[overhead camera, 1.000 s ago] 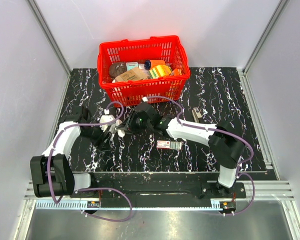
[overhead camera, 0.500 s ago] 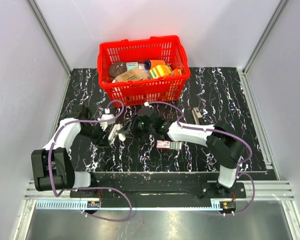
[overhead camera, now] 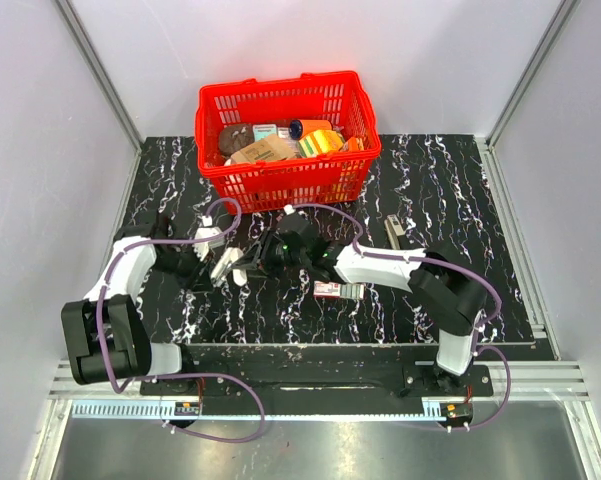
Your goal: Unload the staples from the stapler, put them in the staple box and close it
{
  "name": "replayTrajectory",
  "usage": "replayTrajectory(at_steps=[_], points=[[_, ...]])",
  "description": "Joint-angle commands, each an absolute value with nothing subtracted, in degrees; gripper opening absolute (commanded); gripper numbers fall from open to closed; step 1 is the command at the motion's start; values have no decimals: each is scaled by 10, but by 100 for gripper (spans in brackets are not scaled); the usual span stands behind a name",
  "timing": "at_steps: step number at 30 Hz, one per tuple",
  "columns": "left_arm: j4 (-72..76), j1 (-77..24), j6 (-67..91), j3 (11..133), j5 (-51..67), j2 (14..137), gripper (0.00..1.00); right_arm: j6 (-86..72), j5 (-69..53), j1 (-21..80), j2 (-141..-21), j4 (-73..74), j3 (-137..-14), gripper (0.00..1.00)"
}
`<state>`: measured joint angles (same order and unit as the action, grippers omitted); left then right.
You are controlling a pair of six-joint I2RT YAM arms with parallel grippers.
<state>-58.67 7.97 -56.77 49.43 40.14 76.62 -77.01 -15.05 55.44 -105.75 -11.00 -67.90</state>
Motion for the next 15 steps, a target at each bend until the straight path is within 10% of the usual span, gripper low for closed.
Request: replayTrajectory(at_steps=[1,15], points=[[-572,89,-608,509,411,743,8,-729,-212,558,-1076,-160,-706,0],[-366,82,-635,396,219,583,6,-512,-245,562,-1116,-43,-761,0]])
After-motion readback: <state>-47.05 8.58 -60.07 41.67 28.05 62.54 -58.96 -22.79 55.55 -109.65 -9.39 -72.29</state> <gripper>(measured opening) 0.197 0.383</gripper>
